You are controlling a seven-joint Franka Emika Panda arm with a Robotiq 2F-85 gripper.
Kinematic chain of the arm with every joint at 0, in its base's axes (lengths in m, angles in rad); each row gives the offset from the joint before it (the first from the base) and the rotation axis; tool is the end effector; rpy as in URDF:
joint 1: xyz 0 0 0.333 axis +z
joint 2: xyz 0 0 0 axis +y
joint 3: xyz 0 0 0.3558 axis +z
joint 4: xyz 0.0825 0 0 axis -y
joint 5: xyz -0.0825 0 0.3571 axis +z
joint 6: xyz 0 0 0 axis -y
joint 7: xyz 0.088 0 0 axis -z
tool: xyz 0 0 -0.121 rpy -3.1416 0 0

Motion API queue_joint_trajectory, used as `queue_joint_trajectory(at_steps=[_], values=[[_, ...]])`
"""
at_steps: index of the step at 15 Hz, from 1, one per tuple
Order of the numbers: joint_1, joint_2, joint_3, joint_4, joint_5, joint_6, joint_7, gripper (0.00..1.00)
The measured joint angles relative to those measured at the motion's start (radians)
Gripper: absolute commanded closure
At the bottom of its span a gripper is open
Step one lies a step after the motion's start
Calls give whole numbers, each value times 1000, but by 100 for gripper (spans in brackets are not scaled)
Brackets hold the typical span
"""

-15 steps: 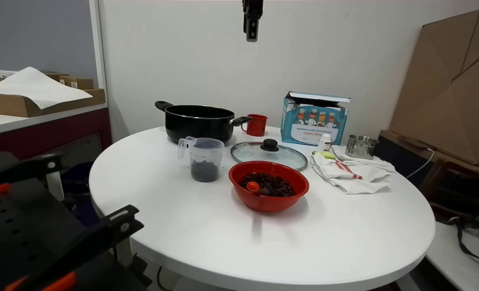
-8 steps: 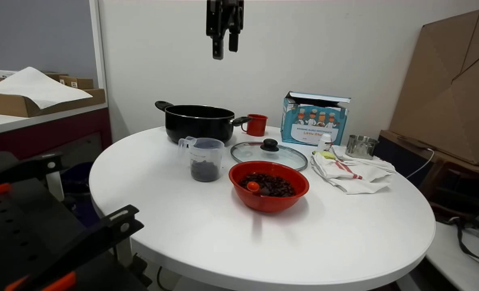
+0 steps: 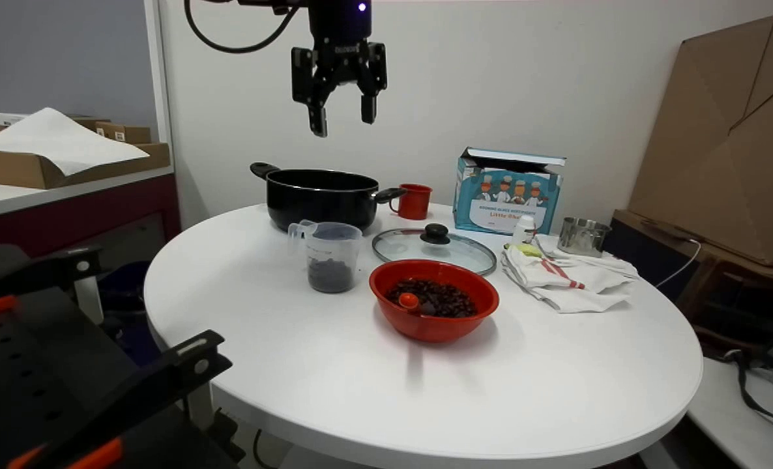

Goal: Pour some of the contents from the jug into the red bowl

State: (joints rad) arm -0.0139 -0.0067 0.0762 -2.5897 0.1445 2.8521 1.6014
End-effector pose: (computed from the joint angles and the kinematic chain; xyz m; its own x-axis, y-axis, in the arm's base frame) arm 0.4555 0.0212 0.3367 -0.0897 -0.9924 -0.0837 -0.9600 0.1085 -0.2582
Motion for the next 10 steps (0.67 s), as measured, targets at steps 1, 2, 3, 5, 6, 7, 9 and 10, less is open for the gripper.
queue_joint_trajectory(at_steps=[1,2,3,5,6,7,9,10], values=[[0,18,-1,-7,-42,17,60,0],[2,37,-3,-11,-76,27,103,0],[8,56,-5,-13,-99,33,129,0],[27,84,-16,-12,-136,36,165,0],[39,96,-20,-11,-144,36,170,0],[51,106,-25,-10,-152,36,175,0],[77,125,-38,-7,-167,36,185,0],[89,136,-45,-6,-176,36,186,0]])
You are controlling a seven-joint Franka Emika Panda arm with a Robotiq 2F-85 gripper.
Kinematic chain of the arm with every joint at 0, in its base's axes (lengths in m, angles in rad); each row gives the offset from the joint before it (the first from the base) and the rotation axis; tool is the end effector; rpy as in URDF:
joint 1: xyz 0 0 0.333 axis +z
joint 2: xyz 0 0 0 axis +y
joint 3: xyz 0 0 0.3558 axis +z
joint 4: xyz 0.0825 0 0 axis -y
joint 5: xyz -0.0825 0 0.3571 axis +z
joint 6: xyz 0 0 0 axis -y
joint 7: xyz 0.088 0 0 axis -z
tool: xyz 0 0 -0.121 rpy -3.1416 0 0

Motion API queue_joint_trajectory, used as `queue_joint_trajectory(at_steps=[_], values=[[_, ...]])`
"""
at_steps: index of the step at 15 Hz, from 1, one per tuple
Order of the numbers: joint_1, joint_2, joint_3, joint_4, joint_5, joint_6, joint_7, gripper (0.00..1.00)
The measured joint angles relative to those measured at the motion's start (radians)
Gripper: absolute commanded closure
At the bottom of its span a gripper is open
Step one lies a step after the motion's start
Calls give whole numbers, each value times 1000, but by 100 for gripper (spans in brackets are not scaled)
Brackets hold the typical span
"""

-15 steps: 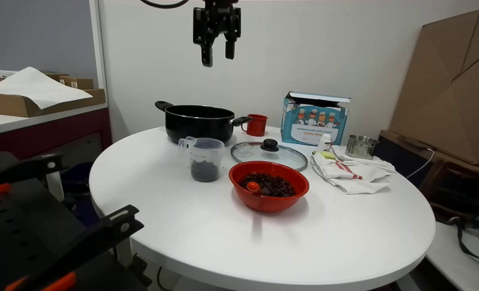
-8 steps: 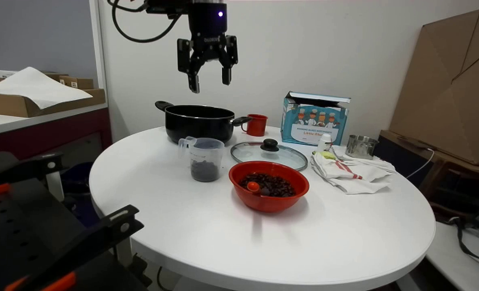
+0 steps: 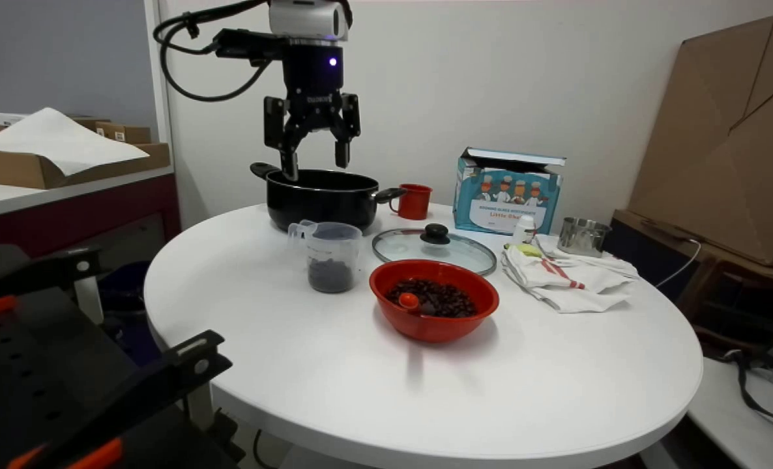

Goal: Pour some of the contents from the jug into the red bowl

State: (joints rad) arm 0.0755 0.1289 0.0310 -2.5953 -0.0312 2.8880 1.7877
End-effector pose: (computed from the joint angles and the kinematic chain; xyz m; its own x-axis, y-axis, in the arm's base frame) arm 0.4515 0.0501 0.2772 -0.0792 -0.9965 -0.0266 -0.9835 0.0824 -0.1611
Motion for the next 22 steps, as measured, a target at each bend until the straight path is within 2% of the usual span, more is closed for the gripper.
queue_joint_trajectory(at_steps=[9,15,16,17,19,22], values=[[111,152,-106,50,-61,0,3,0],[189,228,-140,111,-61,0,2,0],[195,236,-142,119,-61,0,1,3],[199,245,-143,125,-61,0,0,26],[200,262,-145,137,-61,0,-2,31],[200,280,-152,149,-60,0,-5,52]])
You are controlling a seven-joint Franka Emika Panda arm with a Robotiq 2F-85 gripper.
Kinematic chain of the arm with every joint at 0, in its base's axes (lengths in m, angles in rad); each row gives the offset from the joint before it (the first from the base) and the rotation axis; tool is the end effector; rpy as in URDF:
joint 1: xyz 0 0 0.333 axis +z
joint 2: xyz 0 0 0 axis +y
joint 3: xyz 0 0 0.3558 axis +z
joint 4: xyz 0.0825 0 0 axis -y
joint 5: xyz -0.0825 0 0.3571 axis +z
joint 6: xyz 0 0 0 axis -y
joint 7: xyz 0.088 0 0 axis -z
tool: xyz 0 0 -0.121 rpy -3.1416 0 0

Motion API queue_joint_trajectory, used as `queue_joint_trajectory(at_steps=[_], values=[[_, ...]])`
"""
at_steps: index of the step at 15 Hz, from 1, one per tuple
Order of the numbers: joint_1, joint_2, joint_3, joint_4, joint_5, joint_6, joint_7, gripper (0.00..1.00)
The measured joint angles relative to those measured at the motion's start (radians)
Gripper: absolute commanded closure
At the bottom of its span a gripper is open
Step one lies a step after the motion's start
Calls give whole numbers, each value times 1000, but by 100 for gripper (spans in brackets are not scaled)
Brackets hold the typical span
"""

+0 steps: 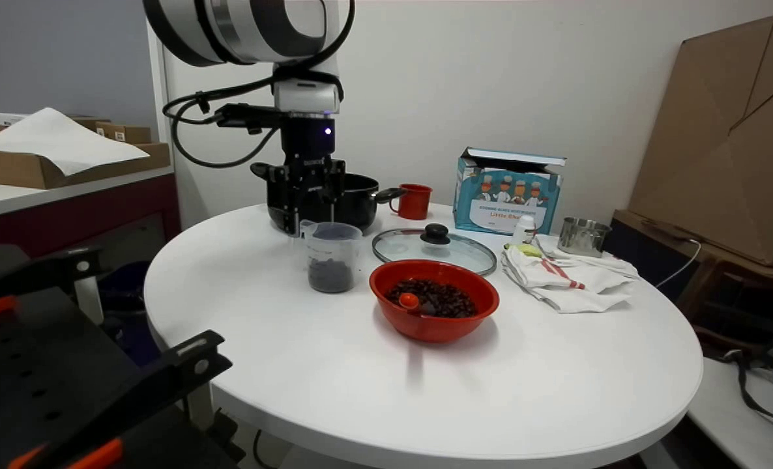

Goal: Pour some of the contents from the jug into the red bowl

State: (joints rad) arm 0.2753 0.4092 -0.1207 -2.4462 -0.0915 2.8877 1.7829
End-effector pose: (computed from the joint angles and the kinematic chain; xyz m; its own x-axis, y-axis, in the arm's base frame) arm 0.4829 0.0783 0.1904 0.0398 -0.9970 0.0658 -0.9981 -0.0428 -0.0444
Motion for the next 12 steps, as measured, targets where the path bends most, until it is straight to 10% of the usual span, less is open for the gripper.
queue_joint_trajectory(at_steps=[6,12], values=[[0,12,-12,14,0,0,-10,96],[-3,12,-25,15,1,0,-36,92]])
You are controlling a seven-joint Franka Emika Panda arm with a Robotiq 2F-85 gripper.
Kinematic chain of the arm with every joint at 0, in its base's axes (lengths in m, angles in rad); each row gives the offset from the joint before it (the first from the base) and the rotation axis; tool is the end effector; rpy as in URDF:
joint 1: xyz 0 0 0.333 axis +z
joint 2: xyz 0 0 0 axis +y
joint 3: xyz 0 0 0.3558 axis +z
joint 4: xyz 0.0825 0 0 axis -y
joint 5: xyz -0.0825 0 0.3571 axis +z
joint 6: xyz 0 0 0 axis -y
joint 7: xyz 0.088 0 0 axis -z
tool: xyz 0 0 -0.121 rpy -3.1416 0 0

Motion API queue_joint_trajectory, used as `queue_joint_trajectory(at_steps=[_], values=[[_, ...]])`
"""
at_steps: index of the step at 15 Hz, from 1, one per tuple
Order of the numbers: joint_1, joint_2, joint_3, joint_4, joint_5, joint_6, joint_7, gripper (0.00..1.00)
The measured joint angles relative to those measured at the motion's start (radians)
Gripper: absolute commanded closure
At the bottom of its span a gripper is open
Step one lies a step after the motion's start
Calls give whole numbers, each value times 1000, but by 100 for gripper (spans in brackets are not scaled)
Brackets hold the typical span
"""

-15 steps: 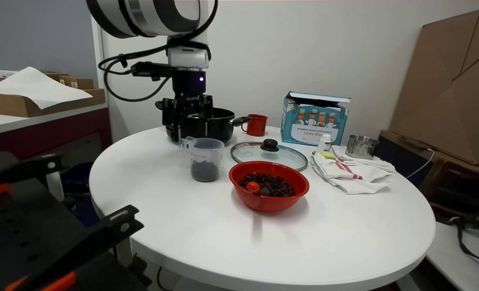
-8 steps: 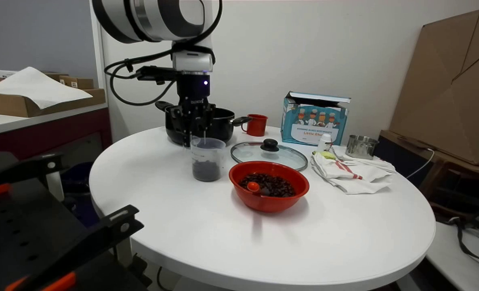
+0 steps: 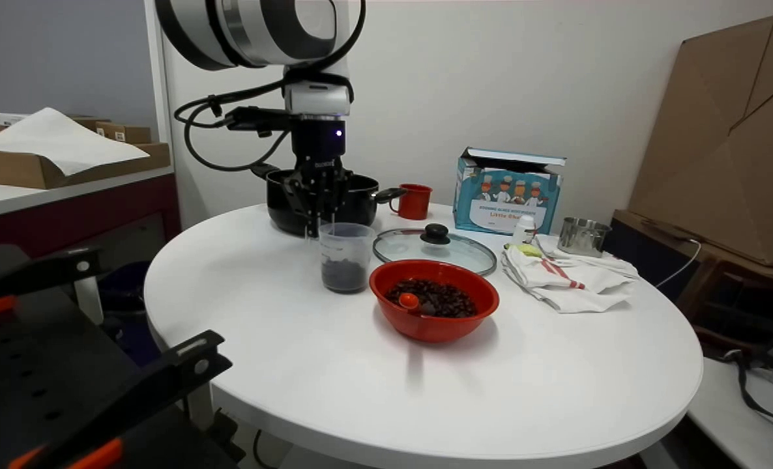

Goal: Pour some of the contents from the jug into the red bowl

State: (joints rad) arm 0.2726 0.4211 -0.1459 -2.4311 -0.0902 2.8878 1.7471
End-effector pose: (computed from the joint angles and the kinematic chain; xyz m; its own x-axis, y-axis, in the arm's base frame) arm 0.4900 0.0651 0.1894 0.0490 -0.9957 0.0780 -0.9975 -0.0528 -0.0476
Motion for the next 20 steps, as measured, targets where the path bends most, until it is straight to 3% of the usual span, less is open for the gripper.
queue_joint_trajectory(at_steps=[3,5,11,15,17,20], values=[[-29,-4,17,-1,33,1,-53,92],[-83,-18,60,-1,93,1,-133,92],[-382,-119,312,-2,375,-24,-557,92],[-594,-168,456,42,554,-175,-847,92],[-650,-176,450,89,640,-295,-986,92],[-633,-173,309,174,726,-508,-1151,92]])
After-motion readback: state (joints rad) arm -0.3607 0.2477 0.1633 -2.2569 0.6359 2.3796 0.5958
